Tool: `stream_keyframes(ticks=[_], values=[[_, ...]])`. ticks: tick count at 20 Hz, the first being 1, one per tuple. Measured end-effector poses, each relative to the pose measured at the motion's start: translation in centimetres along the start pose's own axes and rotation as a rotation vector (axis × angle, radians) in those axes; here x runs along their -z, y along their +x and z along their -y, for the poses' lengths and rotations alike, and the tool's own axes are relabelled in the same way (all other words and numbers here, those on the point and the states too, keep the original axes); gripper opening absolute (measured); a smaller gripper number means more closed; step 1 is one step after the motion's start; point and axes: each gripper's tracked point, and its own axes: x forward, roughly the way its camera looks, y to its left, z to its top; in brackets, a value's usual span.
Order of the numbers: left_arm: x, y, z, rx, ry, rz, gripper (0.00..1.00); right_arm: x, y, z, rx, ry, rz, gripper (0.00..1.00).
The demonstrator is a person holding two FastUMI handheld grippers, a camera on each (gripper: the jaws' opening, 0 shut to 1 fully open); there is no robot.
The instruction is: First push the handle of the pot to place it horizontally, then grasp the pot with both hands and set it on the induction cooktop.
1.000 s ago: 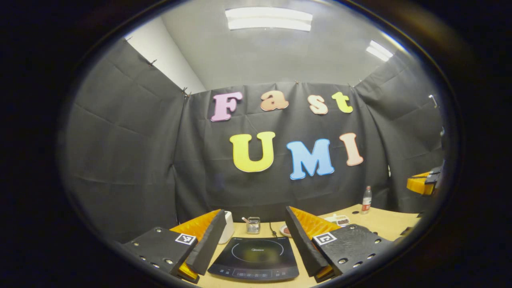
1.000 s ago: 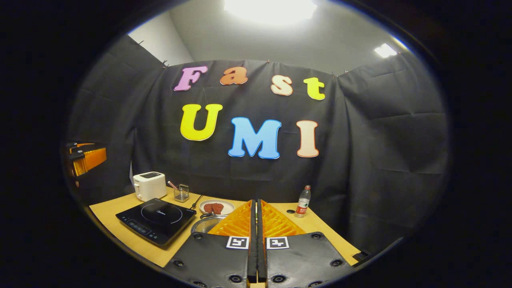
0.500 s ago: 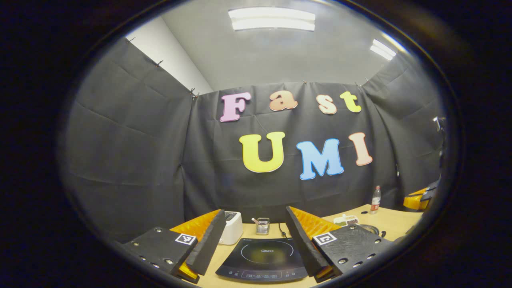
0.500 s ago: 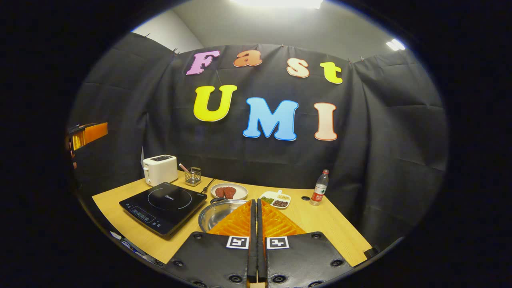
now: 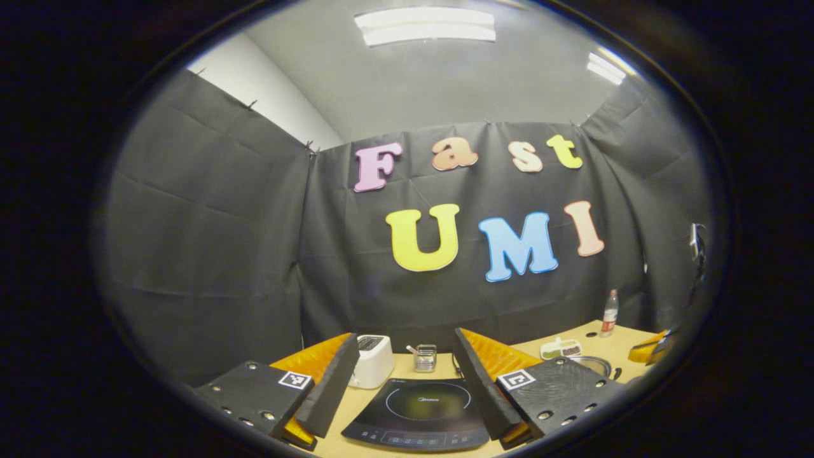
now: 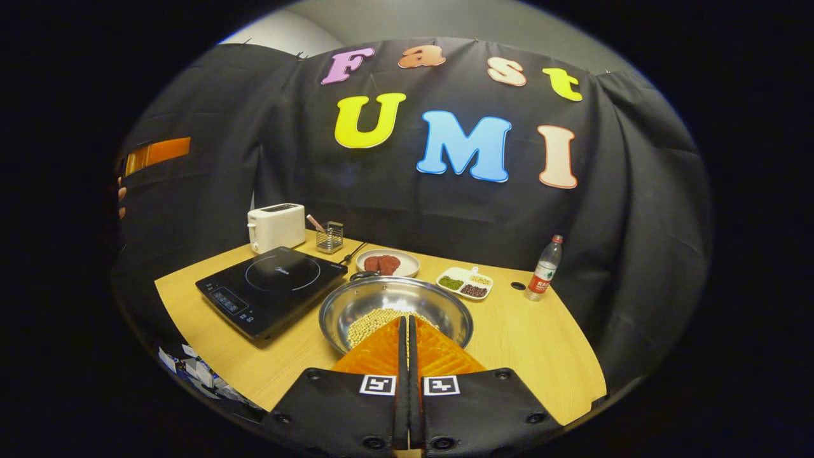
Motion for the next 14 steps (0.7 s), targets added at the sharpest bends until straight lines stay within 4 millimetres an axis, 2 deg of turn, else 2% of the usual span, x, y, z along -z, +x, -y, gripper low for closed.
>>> stream_keyframes(ticks=[9, 14], values=[[1.3, 1.8, 3.0, -0.025, 0.025, -0.035, 0.88, 5.9, 3.0, 0.3, -0.120, -0.017, -0.174, 0.02], [1.8, 2.8, 4.3, -0.033, 0.045, -0.053, 0.88, 8.9, 4.2, 1.1, -0.162, -0.015, -0.262, 0.02]])
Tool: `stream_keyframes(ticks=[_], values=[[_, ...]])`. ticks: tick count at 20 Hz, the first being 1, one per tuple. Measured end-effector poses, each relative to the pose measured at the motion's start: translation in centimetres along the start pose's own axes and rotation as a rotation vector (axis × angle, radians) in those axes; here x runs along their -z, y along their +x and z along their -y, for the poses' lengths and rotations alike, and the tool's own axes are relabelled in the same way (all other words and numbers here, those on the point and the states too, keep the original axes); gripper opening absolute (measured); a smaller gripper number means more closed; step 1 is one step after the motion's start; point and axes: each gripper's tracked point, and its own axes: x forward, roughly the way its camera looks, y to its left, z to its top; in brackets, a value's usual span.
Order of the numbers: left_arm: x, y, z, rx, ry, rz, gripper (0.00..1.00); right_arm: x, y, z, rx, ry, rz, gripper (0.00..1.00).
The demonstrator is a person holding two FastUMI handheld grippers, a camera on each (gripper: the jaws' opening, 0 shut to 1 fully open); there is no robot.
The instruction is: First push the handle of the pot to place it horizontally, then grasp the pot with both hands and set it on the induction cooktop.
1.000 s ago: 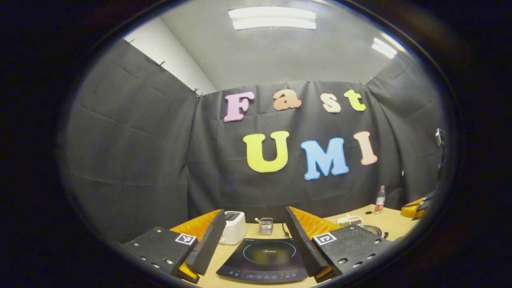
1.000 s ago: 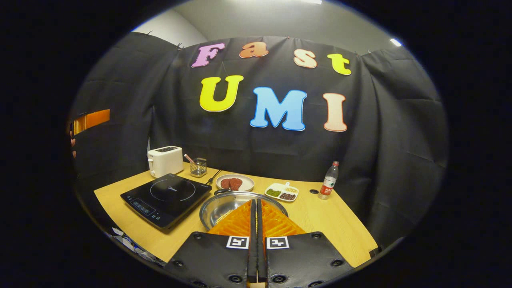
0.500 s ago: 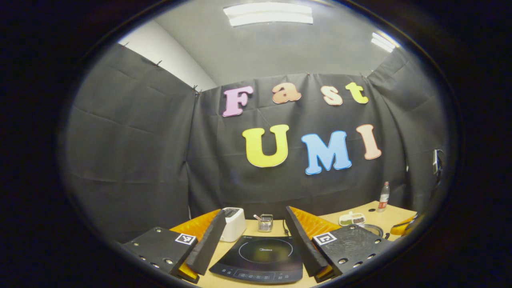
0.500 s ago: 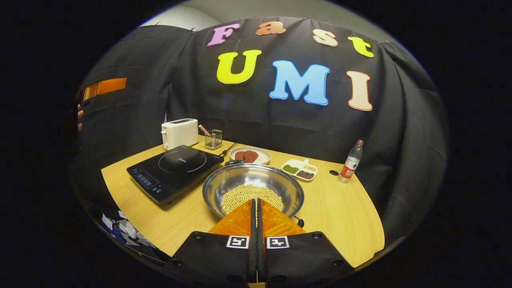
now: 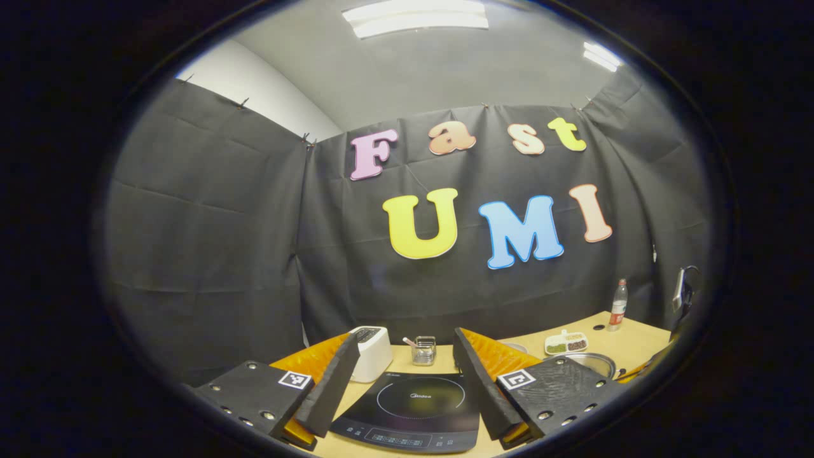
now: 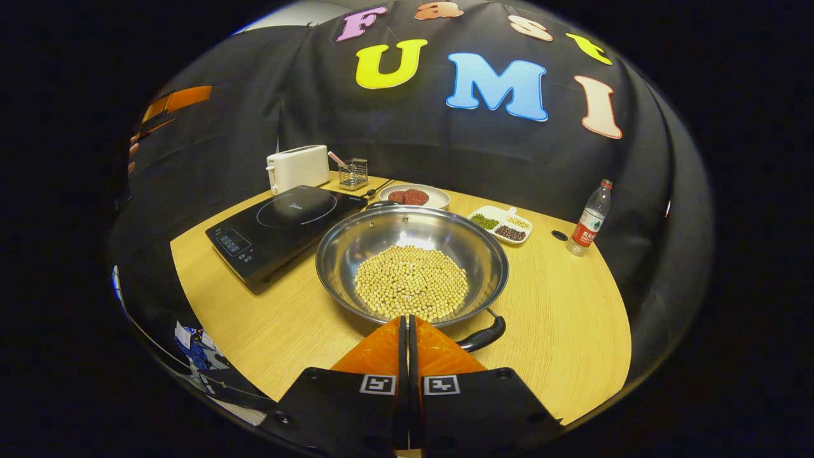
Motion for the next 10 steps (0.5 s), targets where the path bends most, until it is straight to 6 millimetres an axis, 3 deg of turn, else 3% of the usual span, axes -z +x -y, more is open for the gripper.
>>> stream_keyframes(ticks=[5, 10], values=[[0.6, 0.7, 1.5, -0.002, 0.012, -0.017, 0.88, 2.4, 1.2, 1.1, -0.018, 0.021, -0.071, 0.00], [1.1, 1.6, 3.0, 0.002, 0.012, -0.025, 0.88, 2.8, 1.9, 2.1, -0.033, 0.039, -0.092, 0.02]])
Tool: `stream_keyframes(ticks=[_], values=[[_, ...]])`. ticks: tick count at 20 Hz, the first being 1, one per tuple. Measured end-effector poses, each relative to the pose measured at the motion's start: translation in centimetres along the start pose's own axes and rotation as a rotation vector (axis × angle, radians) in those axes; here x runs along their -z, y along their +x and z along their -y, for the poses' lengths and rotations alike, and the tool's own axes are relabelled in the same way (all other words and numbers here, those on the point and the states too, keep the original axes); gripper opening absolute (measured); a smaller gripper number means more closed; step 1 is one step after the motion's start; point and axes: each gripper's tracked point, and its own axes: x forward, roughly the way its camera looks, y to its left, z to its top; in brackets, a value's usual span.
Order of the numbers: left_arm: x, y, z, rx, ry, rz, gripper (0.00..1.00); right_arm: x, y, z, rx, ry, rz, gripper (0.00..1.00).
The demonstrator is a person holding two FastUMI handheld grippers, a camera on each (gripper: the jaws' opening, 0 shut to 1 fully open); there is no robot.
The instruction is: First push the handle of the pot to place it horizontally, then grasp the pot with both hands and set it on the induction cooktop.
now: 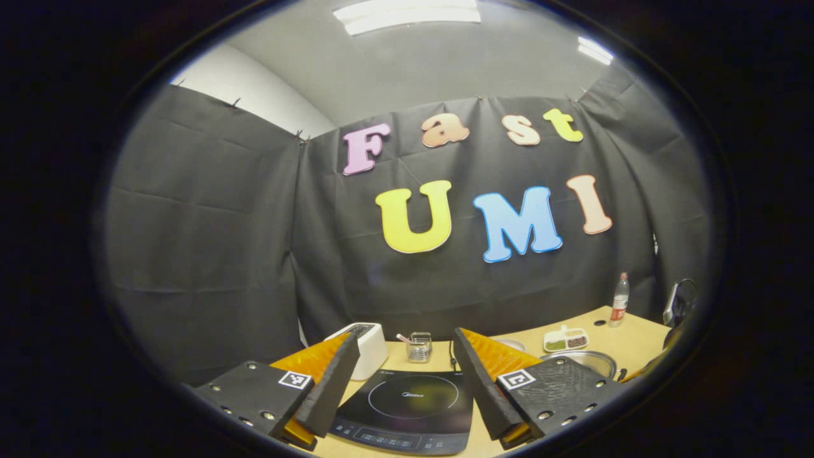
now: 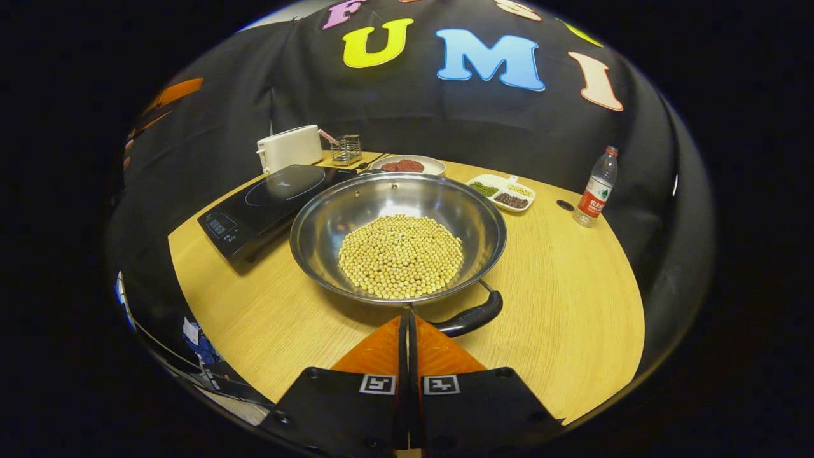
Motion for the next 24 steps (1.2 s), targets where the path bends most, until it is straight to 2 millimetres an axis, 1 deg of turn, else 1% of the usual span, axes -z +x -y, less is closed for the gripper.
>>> stream_keyframes(ticks=[4, 6, 7, 8, 9, 11, 14, 18, 19, 20, 21, 22, 23, 24], values=[[0.4, 0.8, 1.4, 0.004, -0.014, -0.008, 0.88, 0.2, 0.3, 0.7, -0.003, 0.000, -0.018, 0.02], [0.5, 1.1, 1.9, 0.006, -0.016, -0.010, 0.88, 0.1, 0.5, 1.5, 0.000, 0.001, -0.024, 0.02], [0.5, 1.1, 2.2, 0.006, -0.018, -0.009, 0.88, 0.2, 0.5, 1.9, 0.002, 0.000, -0.027, 0.00], [0.5, 1.2, 2.5, 0.005, -0.019, -0.008, 0.88, 0.2, 0.6, 2.2, 0.004, -0.003, -0.031, 0.00], [0.6, 1.3, 2.6, 0.003, -0.020, -0.007, 0.88, 0.3, 0.7, 2.6, 0.008, -0.007, -0.035, 0.02], [0.8, 1.6, 2.9, 0.001, -0.026, -0.010, 0.88, 0.4, 0.9, 3.4, 0.015, -0.005, -0.051, 0.02], [1.0, 1.8, 3.2, -0.005, -0.031, -0.014, 0.88, 0.2, 1.2, 4.3, 0.021, 0.019, -0.063, 0.02], [1.5, 2.1, 3.6, -0.014, -0.031, -0.023, 0.88, 0.0, 1.9, 5.7, 0.037, 0.006, -0.088, 0.02], [1.7, 2.1, 3.8, -0.015, -0.033, -0.027, 0.88, 0.0, 2.1, 6.0, 0.041, 0.003, -0.090, 0.00], [1.8, 2.2, 3.9, -0.017, -0.034, -0.032, 0.88, -0.1, 2.2, 6.2, 0.043, 0.001, -0.091, 0.00], [2.1, 2.3, 4.0, -0.018, -0.034, -0.036, 0.90, -0.2, 2.4, 6.4, 0.045, -0.002, -0.092, 0.02], [2.1, 2.4, 4.1, -0.019, -0.033, -0.038, 0.90, -0.3, 2.3, 6.7, 0.045, -0.004, -0.096, 0.00], [2.1, 2.3, 4.2, -0.022, -0.031, -0.039, 0.89, -0.3, 2.7, 6.9, 0.047, -0.004, -0.100, 0.00], [2.2, 2.4, 4.2, -0.026, -0.031, -0.039, 0.89, -0.4, 2.6, 7.1, 0.048, -0.005, -0.104, 0.00]])
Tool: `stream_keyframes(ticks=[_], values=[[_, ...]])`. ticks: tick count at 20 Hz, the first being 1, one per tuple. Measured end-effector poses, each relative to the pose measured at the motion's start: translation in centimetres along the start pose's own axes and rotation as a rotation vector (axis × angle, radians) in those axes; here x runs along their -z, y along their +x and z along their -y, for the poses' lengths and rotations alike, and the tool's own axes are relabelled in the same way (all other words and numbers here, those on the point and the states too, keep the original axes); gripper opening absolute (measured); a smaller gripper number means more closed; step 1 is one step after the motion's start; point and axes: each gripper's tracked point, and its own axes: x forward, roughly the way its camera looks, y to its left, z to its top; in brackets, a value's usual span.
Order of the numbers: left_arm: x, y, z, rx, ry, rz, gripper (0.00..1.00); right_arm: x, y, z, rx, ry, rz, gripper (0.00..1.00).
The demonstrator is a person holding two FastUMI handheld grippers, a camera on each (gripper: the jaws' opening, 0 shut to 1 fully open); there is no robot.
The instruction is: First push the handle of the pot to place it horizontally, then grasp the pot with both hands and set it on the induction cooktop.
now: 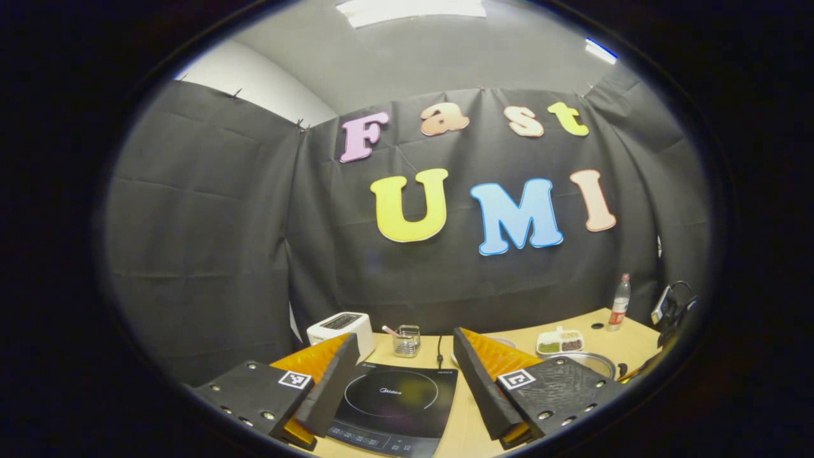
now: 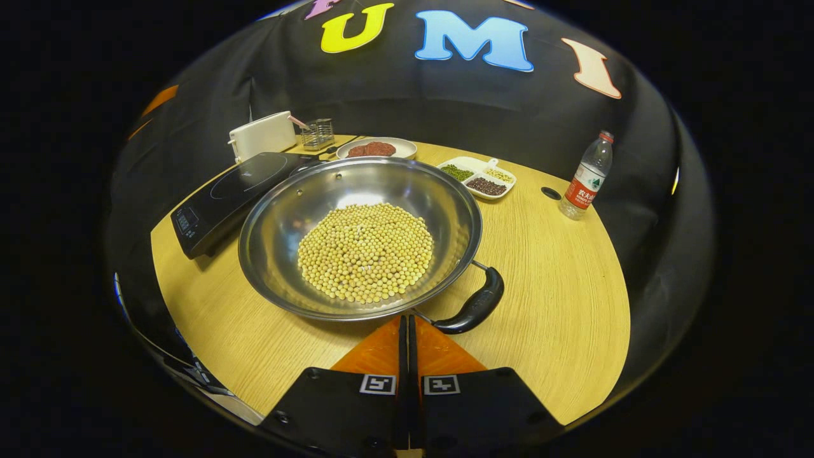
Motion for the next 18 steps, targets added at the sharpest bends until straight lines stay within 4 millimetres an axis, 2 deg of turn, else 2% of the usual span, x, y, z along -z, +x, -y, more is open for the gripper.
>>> stream_keyframes(ticks=[11, 14, 18], values=[[1.0, 0.8, 1.2, -0.021, 0.014, -0.027, 0.88, -1.6, 2.5, 2.4, 0.034, 0.004, -0.009, 0.02], [1.3, 0.8, 1.3, -0.029, 0.019, -0.035, 0.90, -2.1, 3.0, 3.1, 0.043, -0.002, -0.004, 0.00], [1.6, 0.7, 1.2, -0.041, 0.028, -0.046, 0.88, -2.8, 3.5, 4.1, 0.058, 0.014, 0.000, 0.02]])
